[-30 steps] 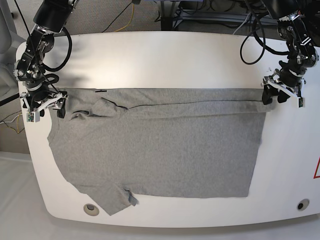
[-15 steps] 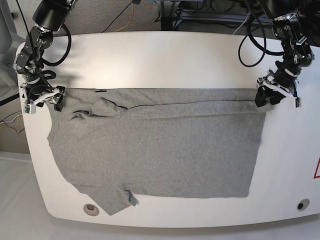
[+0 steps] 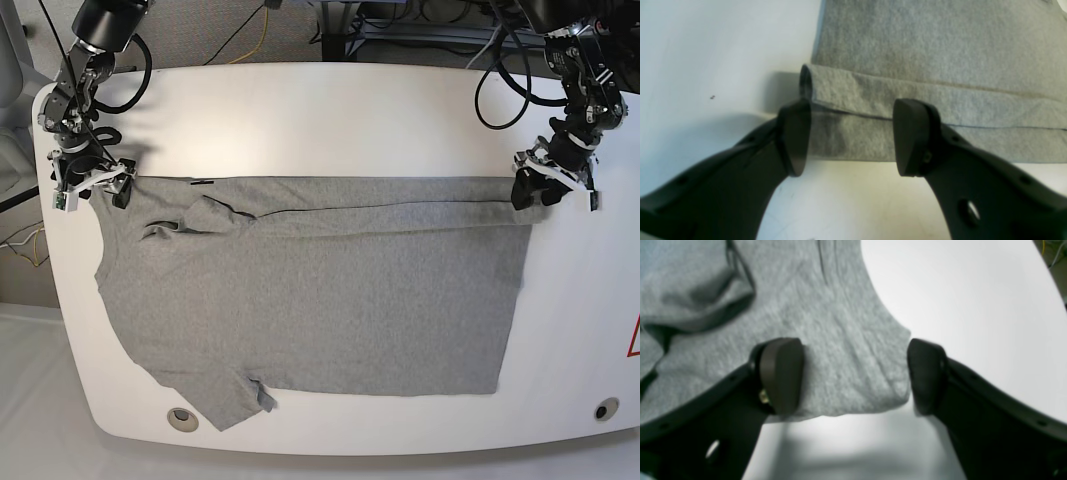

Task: Fold the T-shirt properly
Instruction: 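Hold the shirt edges with both grippers, shifting them slightly outward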

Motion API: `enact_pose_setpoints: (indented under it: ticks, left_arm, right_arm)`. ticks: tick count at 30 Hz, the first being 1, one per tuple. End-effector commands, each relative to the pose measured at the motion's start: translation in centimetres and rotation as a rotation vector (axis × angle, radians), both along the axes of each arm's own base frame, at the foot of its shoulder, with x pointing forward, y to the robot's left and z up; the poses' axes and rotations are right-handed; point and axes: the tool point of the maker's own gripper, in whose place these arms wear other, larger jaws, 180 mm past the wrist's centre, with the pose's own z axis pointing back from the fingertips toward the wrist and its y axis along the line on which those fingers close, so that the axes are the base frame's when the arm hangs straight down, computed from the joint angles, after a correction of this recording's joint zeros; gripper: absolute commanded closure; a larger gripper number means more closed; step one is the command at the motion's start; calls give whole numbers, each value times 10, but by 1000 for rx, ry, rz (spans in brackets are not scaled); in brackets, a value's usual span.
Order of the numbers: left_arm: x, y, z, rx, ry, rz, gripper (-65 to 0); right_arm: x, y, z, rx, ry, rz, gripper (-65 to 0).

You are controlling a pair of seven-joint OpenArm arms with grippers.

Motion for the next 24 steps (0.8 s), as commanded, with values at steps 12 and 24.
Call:
enact_pose_setpoints:
  ticks: [12,24]
  left_arm:
    - [5,15,-7,6,-22,49,-374]
    - [6,19,5,29,-31,22,-369]
  right_arm:
    - [9,-8,14,-49,-27,17,-471]
    - [6,-9,7,-30,-10,12,-474]
